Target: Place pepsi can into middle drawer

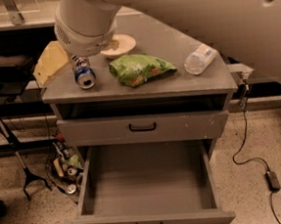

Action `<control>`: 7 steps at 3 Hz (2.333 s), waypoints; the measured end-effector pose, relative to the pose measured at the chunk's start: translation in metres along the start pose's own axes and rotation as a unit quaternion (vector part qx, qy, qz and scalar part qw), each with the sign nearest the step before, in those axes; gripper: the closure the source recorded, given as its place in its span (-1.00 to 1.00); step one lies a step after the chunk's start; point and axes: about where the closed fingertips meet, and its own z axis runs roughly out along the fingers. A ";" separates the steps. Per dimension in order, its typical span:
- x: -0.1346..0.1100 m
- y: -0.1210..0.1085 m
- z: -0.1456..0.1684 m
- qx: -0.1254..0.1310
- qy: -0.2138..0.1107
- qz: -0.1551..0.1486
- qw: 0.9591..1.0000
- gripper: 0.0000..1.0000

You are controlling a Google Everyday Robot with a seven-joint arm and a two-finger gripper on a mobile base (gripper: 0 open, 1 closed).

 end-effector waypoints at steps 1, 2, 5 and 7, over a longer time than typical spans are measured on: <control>-0.014 0.005 0.017 0.007 -0.007 0.038 0.999 -1.00; -0.035 0.005 0.041 0.022 -0.025 0.094 0.995 -1.00; -0.073 -0.004 0.090 0.038 -0.052 0.124 0.990 -1.00; -0.073 -0.023 0.124 0.070 -0.051 0.118 0.989 -1.00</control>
Offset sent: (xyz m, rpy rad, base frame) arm 0.0681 0.0589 -0.0231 0.1745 0.0156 -0.3260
